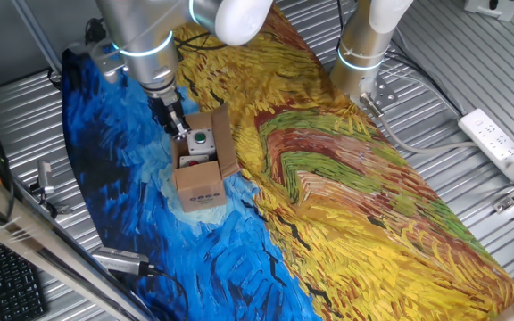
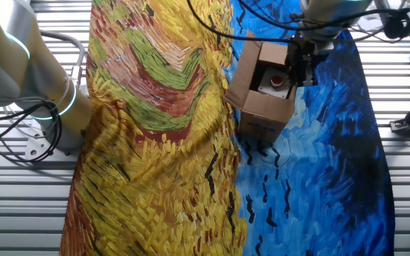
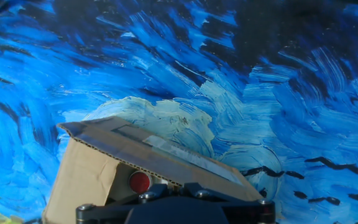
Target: Open a box
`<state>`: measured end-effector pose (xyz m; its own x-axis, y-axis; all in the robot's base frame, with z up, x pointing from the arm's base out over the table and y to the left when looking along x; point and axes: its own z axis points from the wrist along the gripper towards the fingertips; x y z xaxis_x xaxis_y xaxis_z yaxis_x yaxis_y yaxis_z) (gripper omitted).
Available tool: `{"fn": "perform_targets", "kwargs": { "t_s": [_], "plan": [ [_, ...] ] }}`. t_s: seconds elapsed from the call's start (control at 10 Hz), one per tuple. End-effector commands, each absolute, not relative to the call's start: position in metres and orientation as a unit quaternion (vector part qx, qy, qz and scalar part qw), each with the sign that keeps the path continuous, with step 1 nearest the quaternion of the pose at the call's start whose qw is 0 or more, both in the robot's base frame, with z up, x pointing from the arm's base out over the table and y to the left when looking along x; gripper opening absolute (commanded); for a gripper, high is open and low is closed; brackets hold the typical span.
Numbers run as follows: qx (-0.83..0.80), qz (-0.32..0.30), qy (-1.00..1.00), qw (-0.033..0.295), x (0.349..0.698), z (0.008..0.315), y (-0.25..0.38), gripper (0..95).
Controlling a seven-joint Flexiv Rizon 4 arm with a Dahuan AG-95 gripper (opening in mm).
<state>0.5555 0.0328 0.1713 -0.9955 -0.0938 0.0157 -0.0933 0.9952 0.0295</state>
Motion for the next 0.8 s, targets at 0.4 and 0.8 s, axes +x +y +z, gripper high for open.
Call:
{"fn": "perform_targets", "kwargs": {
  "t_s": [0.4, 0.8],
  "plan": [
    [0.025, -0.010, -1.000, -0.009, 0.5529, 0.1714, 0.0315, 0.0],
    [0.028, -0.010, -1.000, -0.011, 0.5529, 0.1714, 0.0315, 0.0]
  ]
}}
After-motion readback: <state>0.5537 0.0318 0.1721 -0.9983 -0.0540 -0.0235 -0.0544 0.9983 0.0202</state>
